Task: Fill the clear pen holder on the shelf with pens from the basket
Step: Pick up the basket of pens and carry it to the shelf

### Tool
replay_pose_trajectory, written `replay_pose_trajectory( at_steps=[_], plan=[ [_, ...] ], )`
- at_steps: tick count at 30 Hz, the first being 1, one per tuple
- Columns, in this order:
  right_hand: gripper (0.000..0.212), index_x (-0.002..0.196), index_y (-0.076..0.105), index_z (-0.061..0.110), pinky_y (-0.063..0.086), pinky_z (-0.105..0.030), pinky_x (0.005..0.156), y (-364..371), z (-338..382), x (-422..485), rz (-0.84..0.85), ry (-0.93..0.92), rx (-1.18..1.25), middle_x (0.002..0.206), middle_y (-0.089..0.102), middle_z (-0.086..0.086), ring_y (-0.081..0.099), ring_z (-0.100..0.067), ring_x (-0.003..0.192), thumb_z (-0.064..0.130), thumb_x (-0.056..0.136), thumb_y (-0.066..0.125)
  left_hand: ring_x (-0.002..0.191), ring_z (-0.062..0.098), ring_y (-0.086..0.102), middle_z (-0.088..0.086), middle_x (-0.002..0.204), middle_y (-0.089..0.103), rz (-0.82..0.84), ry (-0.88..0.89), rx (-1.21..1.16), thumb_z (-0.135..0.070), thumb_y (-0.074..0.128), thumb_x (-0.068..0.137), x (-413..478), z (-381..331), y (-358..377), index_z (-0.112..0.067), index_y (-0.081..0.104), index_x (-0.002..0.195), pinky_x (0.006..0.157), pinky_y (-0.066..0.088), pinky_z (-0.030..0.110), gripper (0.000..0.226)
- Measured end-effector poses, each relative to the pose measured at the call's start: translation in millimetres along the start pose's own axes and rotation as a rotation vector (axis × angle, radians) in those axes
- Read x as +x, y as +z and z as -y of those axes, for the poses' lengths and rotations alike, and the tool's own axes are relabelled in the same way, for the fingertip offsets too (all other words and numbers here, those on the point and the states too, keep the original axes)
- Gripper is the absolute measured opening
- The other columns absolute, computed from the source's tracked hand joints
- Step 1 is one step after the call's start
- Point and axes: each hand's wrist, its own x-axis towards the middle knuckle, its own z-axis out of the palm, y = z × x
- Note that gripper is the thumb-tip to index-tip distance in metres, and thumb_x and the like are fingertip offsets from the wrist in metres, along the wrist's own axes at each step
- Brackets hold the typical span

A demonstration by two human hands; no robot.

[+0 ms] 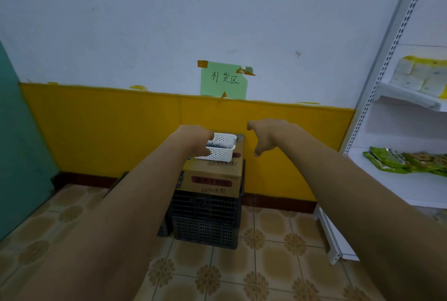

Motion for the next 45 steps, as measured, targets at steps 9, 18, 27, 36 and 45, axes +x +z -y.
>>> replay_pose_trajectory(
  at_steps=[9,18,27,36,45],
  plan=[
    [0.08,0.145,0.028,0.016,0.045,-0.037,0.084,-3.6,-72.4,157.1,0.02,-0.027,-0.002,0.139,0.046,-0.011,0.048,-0.029,0.121,0.036,0.082,0.072,0.116,0.027,0.054,0.007,0.132,0.054,0.027,-0.057,0.044,-0.043,0.05,0.096,158.3,33.8,-8.3,-0.023,0.037,0.141,0.079,0.045,0.035,0.051],
    [0.08,0.144,0.029,0.017,0.048,-0.037,0.08,6.1,-113.3,303.8,0.003,-0.103,-0.015,0.132,0.05,-0.011,0.052,-0.029,0.114,0.036,0.08,0.073,0.115,0.026,0.054,0.006,0.13,0.055,0.079,-0.132,0.019,-0.04,0.048,0.097,285.3,65.3,20.0,-0.023,0.036,0.142,0.075,0.043,0.033,0.05],
    [0.069,0.139,0.034,0.017,0.044,-0.032,0.068,35.1,-118.8,402.6,0.033,-0.151,-0.052,0.119,0.056,-0.006,0.055,-0.025,0.105,0.034,0.083,0.07,0.112,0.025,0.055,0.006,0.128,0.056,0.106,-0.132,-0.002,-0.039,0.049,0.097,375.0,98.2,45.4,-0.021,0.036,0.142,0.074,0.043,0.032,0.05],
    [0.066,0.143,0.031,0.015,0.044,-0.038,0.082,81.9,-111.3,517.3,0.08,-0.125,0.166,0.142,0.044,-0.011,0.049,-0.031,0.122,0.039,0.09,0.061,0.105,0.025,0.058,0.006,0.125,0.059,0.121,-0.122,-0.195,-0.042,0.048,0.096,472.7,152.6,133.1,-0.022,0.039,0.138,0.077,0.05,0.036,0.047],
    [0.076,0.148,0.023,0.015,0.042,-0.045,0.101,208.7,-76.4,552.3,0.232,0.293,1.019,0.151,0.034,-0.008,0.043,-0.03,0.131,0.043,0.089,0.063,0.097,0.028,0.06,0.011,0.117,0.06,0.043,-0.344,-0.896,-0.037,0.056,0.094,470.9,178.1,293.9,-0.015,0.044,0.136,0.077,0.05,0.035,0.048]
  ],
)
